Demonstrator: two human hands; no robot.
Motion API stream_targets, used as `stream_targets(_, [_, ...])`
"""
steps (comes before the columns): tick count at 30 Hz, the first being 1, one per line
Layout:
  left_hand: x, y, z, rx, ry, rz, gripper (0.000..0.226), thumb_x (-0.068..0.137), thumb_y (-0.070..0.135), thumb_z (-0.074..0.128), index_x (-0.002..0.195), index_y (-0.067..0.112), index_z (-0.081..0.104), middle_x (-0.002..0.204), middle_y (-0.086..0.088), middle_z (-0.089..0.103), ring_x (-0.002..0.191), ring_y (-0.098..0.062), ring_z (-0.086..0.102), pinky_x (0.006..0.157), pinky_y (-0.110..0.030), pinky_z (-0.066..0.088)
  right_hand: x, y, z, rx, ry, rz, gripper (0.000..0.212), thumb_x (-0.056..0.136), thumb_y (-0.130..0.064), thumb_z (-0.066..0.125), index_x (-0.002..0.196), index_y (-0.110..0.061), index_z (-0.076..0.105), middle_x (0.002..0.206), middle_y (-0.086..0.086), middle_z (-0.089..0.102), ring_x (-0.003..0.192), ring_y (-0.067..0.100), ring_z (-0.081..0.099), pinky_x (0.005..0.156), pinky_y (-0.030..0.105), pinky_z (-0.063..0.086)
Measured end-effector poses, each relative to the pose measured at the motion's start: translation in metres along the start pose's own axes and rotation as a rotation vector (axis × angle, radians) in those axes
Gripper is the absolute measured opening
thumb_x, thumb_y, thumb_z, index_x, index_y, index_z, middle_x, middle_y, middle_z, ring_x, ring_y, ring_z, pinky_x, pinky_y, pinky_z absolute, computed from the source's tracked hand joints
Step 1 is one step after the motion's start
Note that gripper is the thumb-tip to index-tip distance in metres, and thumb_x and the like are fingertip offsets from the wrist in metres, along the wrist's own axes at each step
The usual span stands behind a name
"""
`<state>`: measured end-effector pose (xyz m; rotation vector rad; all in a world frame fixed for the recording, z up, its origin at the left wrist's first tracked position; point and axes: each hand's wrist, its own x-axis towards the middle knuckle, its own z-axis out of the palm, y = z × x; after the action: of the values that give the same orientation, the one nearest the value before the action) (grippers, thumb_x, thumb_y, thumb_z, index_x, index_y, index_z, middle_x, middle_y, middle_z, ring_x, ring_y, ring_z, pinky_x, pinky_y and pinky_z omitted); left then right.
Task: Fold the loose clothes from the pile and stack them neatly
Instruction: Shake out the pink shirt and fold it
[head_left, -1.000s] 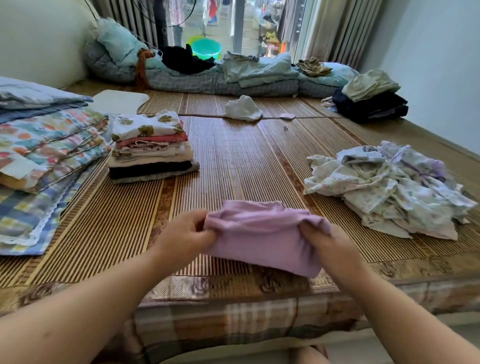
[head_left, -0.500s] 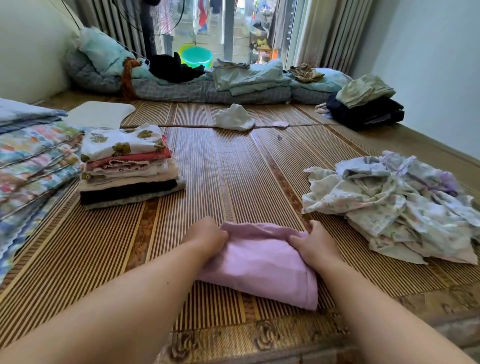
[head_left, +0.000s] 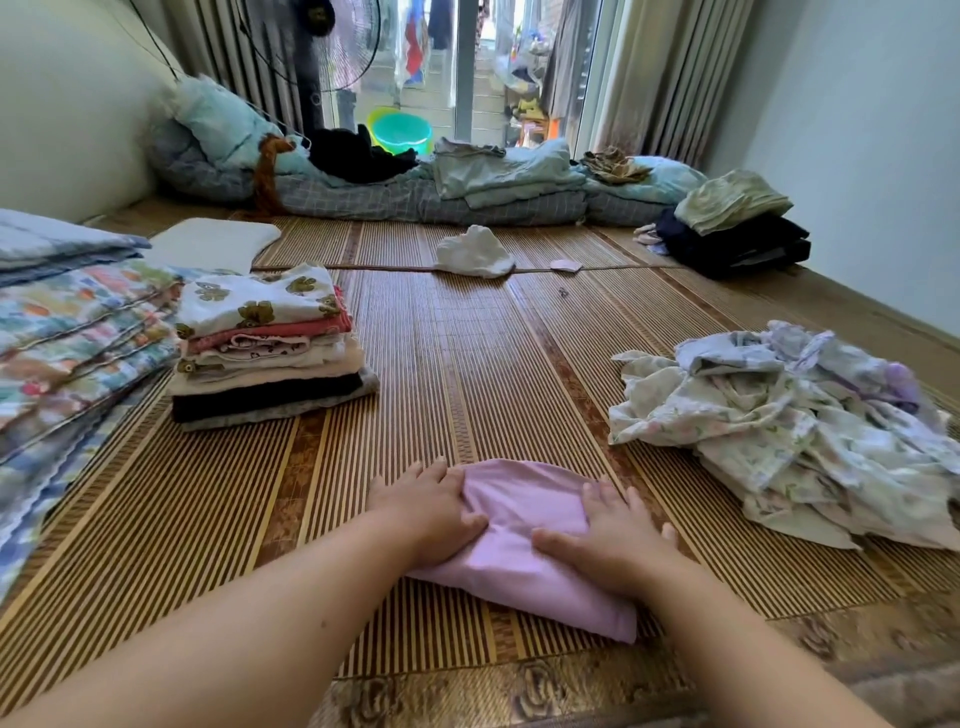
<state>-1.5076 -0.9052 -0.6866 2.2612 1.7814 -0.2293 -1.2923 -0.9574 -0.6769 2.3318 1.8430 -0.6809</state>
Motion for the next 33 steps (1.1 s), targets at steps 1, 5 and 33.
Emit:
stream_targets(1, [-0.004, 0.001, -0.001, -0.037, 0.010, -0.065, 0.081, 0.084, 0.073, 0.032, 0.152, 0.032, 0.011, 0.160, 0.002, 0.014, 0.145, -0.026, 0.017, 0.112, -0.060, 0.016, -0.003, 0.001, -0.002, 0.024, 0.006, 0.057, 0.128, 0.050, -0.099, 0.020, 0.154, -0.027, 0.001, 0.162, 0.004, -0.004, 0.147, 0.033, -0.003, 0.113, 0.060, 0.005])
stream_targets(5, [-0.016, 0.001, -0.002, -0.226, -0.019, -0.186, 0.078, 0.083, 0.064, 0.051, 0.146, 0.053, 0.006, 0.141, -0.012, 0.033, 0.125, -0.034, 0.036, 0.104, -0.051, 0.038, -0.014, -0.005, -0.004, 0.091, 0.038, 0.121, 0.110, 0.065, -0.090, 0.039, 0.152, -0.027, 0.015, 0.151, 0.018, 0.023, 0.134, 0.037, 0.029, 0.107, 0.047, 0.034])
stream_targets(33, [-0.010, -0.233, -0.190, -0.947, 0.536, -0.034, 0.086, 0.077, -0.005, 0.062, 0.150, 0.027, 0.029, 0.137, -0.002, 0.040, 0.078, -0.009, 0.059, 0.053, -0.010, 0.048, 0.080, -0.285, -0.150, 0.599, 0.187, -0.704, 0.103, 0.065, -0.005, 0.082, 0.150, -0.024, 0.028, 0.142, 0.006, 0.043, 0.120, 0.022, 0.051, 0.102, 0.035, 0.045])
